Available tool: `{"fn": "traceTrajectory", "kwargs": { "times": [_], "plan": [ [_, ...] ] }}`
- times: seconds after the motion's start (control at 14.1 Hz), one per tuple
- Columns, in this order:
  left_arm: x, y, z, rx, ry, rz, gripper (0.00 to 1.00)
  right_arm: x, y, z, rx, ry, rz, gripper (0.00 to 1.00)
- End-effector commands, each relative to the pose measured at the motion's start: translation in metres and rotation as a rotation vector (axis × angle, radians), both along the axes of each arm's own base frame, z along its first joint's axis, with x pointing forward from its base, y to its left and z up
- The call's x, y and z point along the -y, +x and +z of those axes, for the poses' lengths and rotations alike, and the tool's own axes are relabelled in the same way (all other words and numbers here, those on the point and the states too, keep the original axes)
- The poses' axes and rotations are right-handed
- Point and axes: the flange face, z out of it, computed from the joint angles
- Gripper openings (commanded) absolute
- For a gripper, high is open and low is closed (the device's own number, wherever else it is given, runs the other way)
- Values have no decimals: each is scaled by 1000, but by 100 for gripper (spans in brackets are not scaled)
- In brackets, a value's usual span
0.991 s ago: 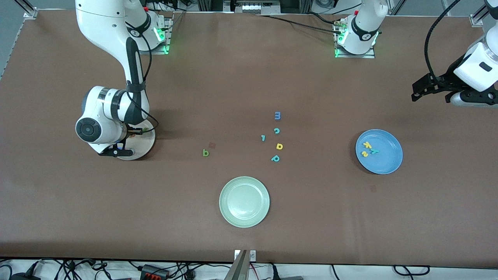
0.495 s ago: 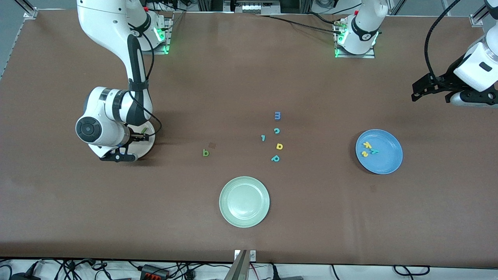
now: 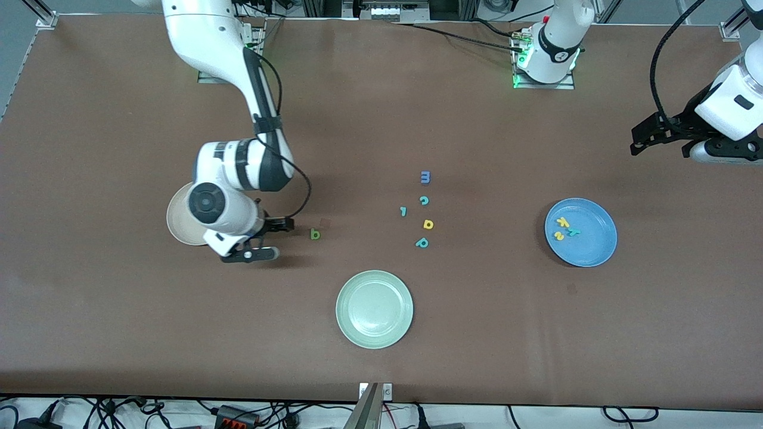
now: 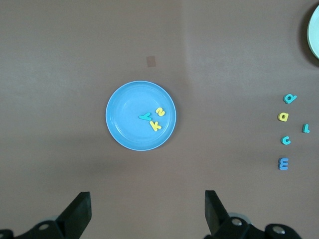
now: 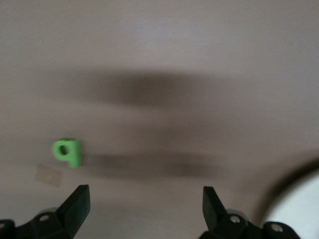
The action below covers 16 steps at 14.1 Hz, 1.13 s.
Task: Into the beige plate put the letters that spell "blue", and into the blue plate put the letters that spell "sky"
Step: 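Grasp the green q with the right gripper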
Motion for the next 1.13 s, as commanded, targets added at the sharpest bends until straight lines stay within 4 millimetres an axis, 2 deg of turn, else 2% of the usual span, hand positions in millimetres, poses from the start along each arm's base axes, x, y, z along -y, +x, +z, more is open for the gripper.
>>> {"fn": "traceTrajectory", "kwargs": {
  "times": [0.0,0.07,0.21,0.28,0.35,0.42,0.78,0.92,1.06],
  "plan": [
    [1,1,3,-1,-15,-11,100,-24,1,-2,41,27,143,100],
    [1,1,3,-3,-15,-11,100,-40,-2,-5,61,45,178,100],
    [1,1,3,-3,-15,-11,100,-56,-4,-14,103,53,205,99],
    [1,1,3,-3,-15,-11,100,-70,-9,-16,122,59,220,90],
    [1,1,3,-3,-15,-11,100,-75,-9,-21,138,57,226,87],
    [1,1,3,-3,-15,-12,100,-75,-9,-25,135,54,224,80],
    [2,1,3,-3,-15,-12,100,-68,-10,-47,111,28,219,68],
    [2,0,3,-4,-15,-12,100,-69,-12,-49,107,21,187,54],
    [2,1,3,-3,-15,-14,100,-74,-11,-45,111,21,183,50]
  ]
}}
